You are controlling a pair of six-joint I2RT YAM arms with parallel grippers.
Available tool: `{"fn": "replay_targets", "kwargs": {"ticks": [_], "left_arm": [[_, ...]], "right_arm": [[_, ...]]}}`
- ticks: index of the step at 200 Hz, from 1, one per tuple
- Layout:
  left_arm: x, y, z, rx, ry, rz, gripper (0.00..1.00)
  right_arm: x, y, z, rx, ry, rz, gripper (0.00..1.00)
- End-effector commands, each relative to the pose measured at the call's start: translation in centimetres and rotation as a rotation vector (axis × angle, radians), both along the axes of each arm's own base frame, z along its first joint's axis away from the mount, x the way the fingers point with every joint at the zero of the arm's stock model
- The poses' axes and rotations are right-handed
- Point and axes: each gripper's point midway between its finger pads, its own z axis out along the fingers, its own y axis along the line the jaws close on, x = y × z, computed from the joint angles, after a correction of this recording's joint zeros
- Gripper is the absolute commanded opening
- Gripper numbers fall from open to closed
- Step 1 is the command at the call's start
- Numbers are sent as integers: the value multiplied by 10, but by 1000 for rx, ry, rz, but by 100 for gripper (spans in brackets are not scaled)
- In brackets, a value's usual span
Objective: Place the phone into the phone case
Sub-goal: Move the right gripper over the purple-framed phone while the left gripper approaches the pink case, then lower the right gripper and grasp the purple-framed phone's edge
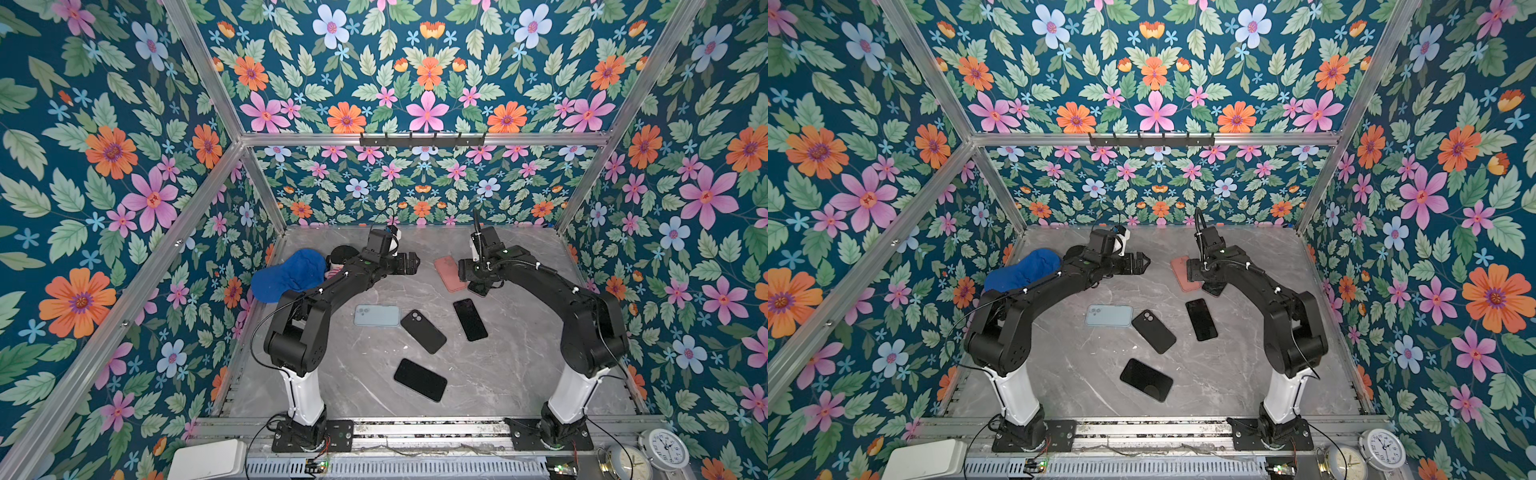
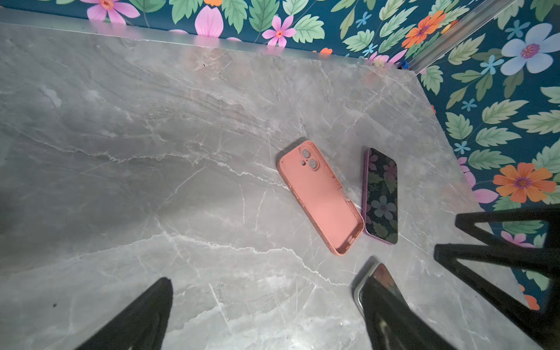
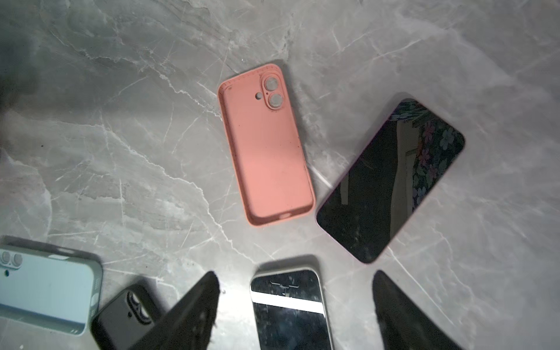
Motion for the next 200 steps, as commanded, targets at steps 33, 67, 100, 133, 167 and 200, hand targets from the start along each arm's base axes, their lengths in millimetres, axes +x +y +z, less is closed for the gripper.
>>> {"fn": "replay_targets", "kwargs": {"ticks": [33, 67, 100, 133, 167, 200], "left_arm": [[12, -14, -18, 3, 67, -38, 94], [15, -22, -24, -9, 86, -43, 94], [18, -30, -30, -13, 93, -54, 94], [22, -35, -30, -18, 91, -62, 94], [24, -38, -31, -16, 92, -71, 95], [25, -39, -33, -14, 95, -77, 95]], "right_arm": [[10, -23, -30, -56, 92, -90, 70], [11, -54, -37, -56, 89, -235, 74], [18, -68, -50, -50, 113, -323, 85], [23, -76, -61, -72, 141, -379, 92], [23, -80, -70, -97, 170, -415, 97], [19, -82, -79, -107, 198, -435, 98]]}}
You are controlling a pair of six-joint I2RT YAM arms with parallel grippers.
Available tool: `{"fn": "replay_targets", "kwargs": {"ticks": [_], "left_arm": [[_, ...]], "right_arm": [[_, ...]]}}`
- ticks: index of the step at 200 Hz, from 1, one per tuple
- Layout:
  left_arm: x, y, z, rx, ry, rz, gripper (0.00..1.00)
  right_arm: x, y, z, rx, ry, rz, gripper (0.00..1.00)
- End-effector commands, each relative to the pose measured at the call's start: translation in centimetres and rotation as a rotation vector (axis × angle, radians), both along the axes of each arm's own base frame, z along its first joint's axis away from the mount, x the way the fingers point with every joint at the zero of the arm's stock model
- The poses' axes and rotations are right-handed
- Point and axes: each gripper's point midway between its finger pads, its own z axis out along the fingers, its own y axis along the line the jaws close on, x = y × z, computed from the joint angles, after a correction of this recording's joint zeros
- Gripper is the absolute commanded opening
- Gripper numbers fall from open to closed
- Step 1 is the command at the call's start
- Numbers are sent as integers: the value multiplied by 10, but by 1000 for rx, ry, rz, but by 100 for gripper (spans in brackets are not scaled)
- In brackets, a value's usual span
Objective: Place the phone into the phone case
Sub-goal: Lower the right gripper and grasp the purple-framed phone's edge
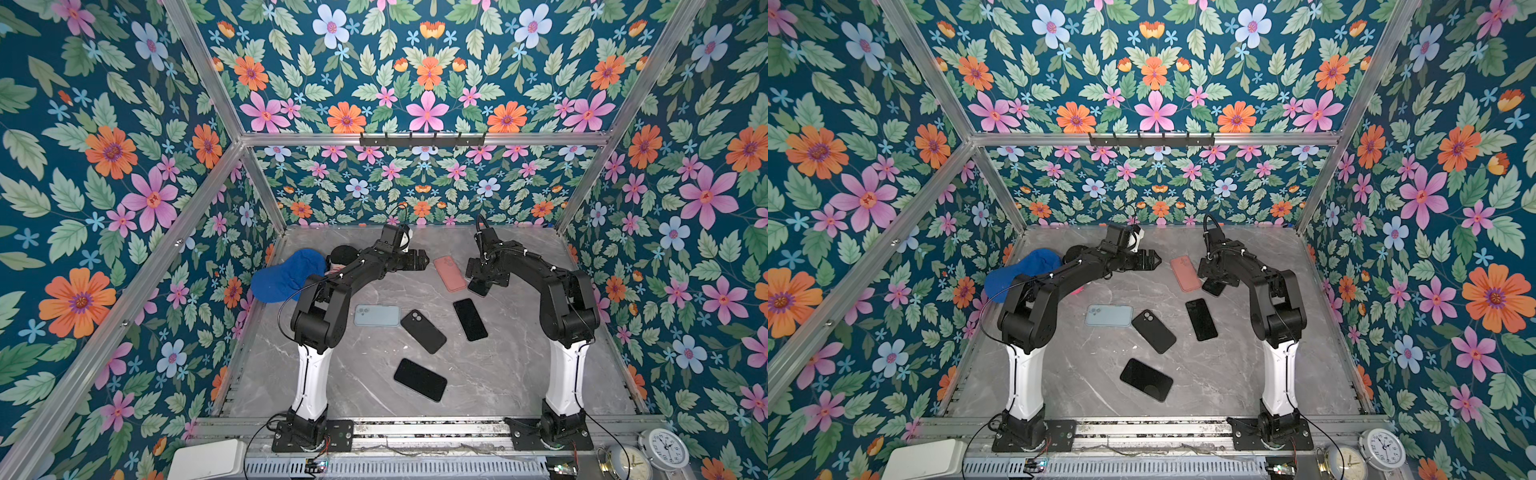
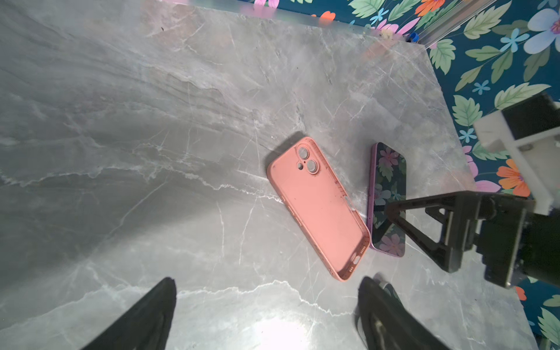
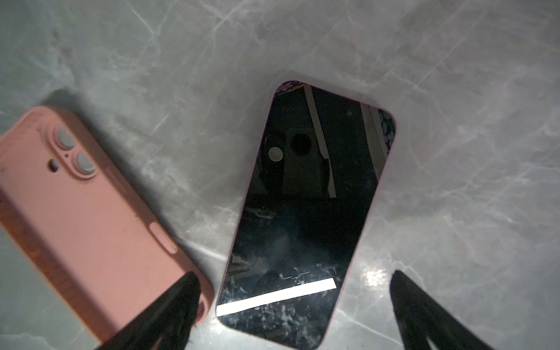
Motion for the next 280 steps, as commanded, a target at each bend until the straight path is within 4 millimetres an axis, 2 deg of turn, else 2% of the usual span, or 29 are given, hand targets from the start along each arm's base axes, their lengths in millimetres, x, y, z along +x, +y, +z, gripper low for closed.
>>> {"fn": "replay_targets", "kwargs": {"ticks": [1, 81, 170, 220, 280], "left_arm": [[-1, -2, 0, -1, 4, -11, 95], [-3, -1, -4, 9, 13, -15, 96], [-4, -1, -3, 7, 12, -18, 96], [-6, -3, -2, 2, 10, -24, 96], [-9, -6, 1, -5, 8, -32, 96]], "right_arm": [[-8, -8, -5, -25, 34, -49, 98], [-17, -14, -19, -38, 88, -109, 99], [-6, 1, -20, 36, 81, -100, 99], [-10, 10, -28, 35, 106, -75, 99], [-18, 6, -34, 6, 134, -54, 86]]}}
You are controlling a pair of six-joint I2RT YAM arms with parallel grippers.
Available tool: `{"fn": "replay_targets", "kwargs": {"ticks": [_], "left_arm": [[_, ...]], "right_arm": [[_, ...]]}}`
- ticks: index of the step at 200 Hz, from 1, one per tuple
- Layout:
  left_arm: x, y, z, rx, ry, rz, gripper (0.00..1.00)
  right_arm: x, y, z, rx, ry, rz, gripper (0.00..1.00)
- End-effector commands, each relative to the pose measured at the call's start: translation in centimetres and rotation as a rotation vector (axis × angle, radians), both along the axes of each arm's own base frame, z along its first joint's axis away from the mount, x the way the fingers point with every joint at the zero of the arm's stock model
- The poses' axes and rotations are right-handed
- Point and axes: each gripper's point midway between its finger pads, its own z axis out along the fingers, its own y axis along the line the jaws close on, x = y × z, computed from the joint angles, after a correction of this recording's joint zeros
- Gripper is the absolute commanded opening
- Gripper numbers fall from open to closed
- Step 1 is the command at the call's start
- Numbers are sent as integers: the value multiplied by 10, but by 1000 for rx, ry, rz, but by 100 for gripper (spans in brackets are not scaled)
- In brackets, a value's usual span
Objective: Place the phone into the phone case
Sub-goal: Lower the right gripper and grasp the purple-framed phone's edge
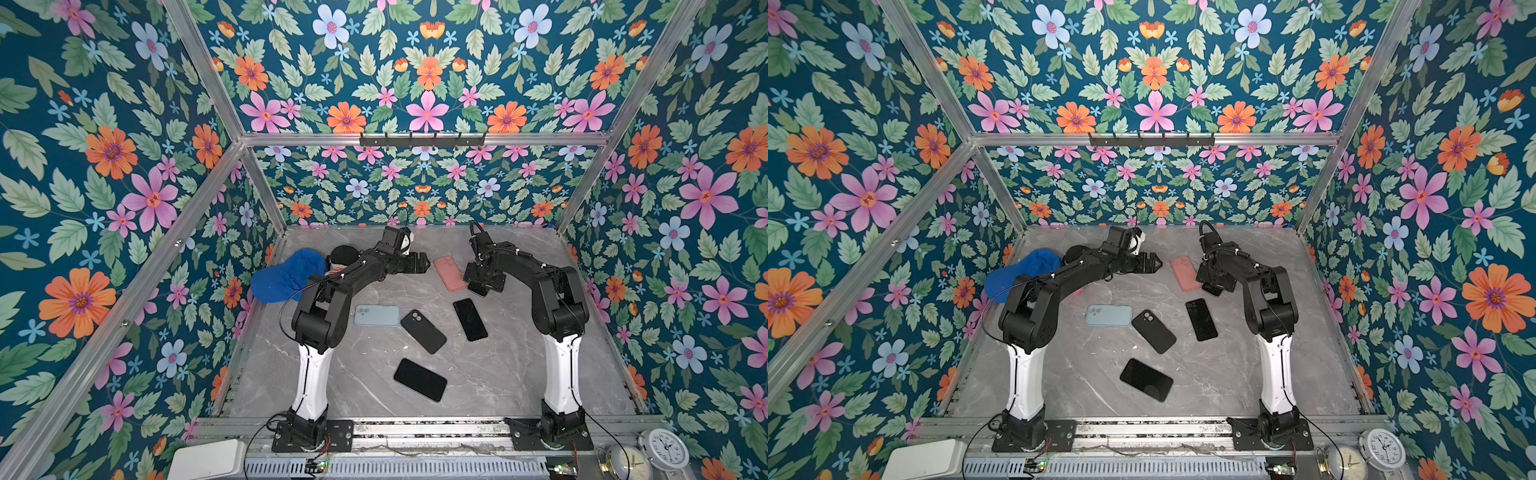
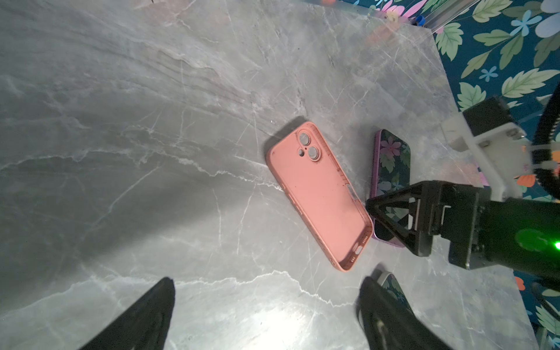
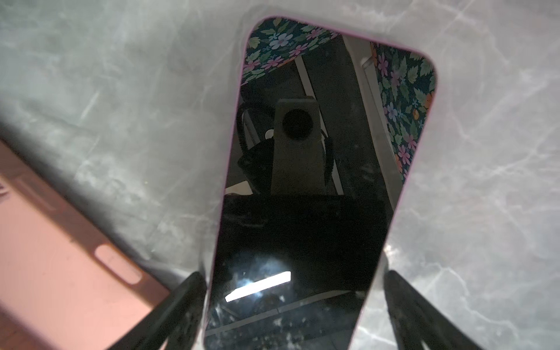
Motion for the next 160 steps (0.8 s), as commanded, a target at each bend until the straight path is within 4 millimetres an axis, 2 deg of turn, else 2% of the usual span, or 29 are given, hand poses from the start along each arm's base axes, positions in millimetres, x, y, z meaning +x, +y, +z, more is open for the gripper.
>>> {"fn": "replay_targets", "kwargs": {"ticks": [1, 88, 106, 160], "left_arm": [[0, -3, 9, -13, -20, -13, 96], [-10, -11, 11, -11, -18, -30, 96], [-10, -11, 13, -8, -21, -29, 96], [-12, -13, 13, -13, -5, -9, 98]], "right_arm": [[-13, -2, -7, -14, 51, 10, 85], [-18, -7, -1, -30, 34, 93, 69], [-17, -6, 1, -15, 21, 115, 60], [-19, 0, 4, 5, 3, 175, 57]]}}
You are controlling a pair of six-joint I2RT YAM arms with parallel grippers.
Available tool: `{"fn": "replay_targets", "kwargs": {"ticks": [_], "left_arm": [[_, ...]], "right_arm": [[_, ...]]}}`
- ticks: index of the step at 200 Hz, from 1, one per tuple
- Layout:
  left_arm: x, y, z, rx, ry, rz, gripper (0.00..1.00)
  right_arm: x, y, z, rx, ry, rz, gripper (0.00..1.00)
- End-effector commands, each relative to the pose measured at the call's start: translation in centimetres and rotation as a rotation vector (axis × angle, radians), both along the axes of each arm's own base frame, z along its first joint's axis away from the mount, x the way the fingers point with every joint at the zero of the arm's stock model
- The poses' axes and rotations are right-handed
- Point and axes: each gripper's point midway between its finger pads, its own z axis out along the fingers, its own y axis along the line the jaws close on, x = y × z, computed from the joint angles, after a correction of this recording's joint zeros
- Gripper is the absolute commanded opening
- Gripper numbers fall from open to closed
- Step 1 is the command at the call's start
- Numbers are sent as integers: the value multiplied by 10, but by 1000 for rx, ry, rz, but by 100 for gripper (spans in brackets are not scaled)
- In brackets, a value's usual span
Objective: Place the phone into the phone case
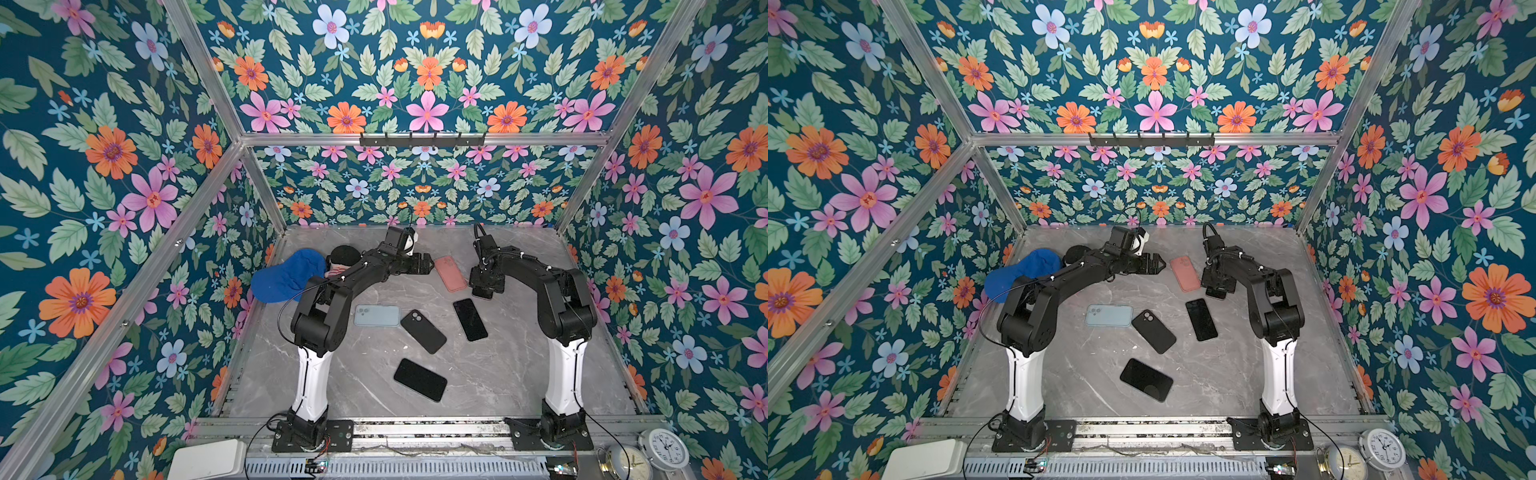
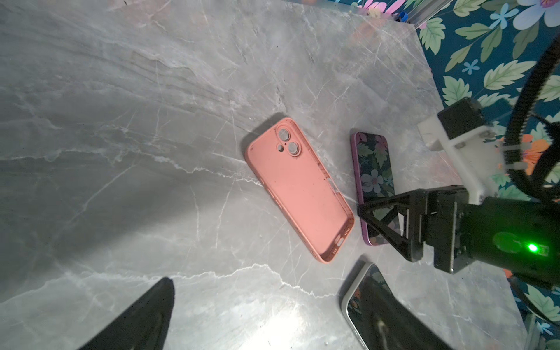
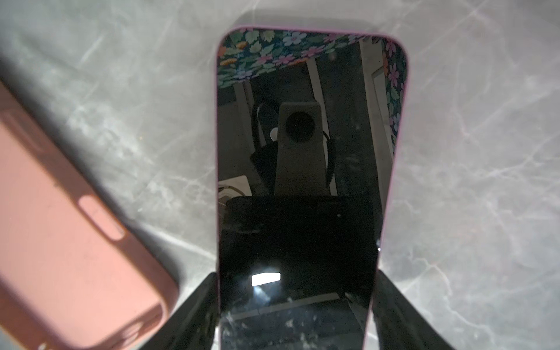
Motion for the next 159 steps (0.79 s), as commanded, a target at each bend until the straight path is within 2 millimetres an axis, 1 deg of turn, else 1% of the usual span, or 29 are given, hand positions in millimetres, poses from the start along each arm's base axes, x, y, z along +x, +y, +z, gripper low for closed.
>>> {"fn": "replay_targets", "kwargs": {"ticks": [1, 38, 48, 56, 71, 84, 143, 159], "left_arm": [[0, 0, 3, -3, 6, 20, 98], [-3, -2, 3, -2, 16, 13, 97], [-4, -4, 3, -8, 22, 7, 96], [-5, -5, 3, -13, 27, 1, 93], [-8, -9, 2, -20, 38, -14, 91], [-10, -12, 3, -20, 41, -22, 90], [-14, -17, 6, -29, 48, -39, 91], [-15, -19, 7, -40, 52, -48, 88]], "right_arm": [[-5, 3, 2, 7, 8, 38, 57], [-7, 3, 5, 3, 2, 62, 56], [-6, 2, 8, 0, -6, 70, 55], [-6, 2, 10, -3, -12, 78, 54], [-6, 1, 14, -8, -23, 90, 50], [-6, 2, 17, -3, -32, 103, 49], [-10, 13, 25, 41, -65, 194, 49], [-12, 19, 29, 63, -81, 239, 48]]}}
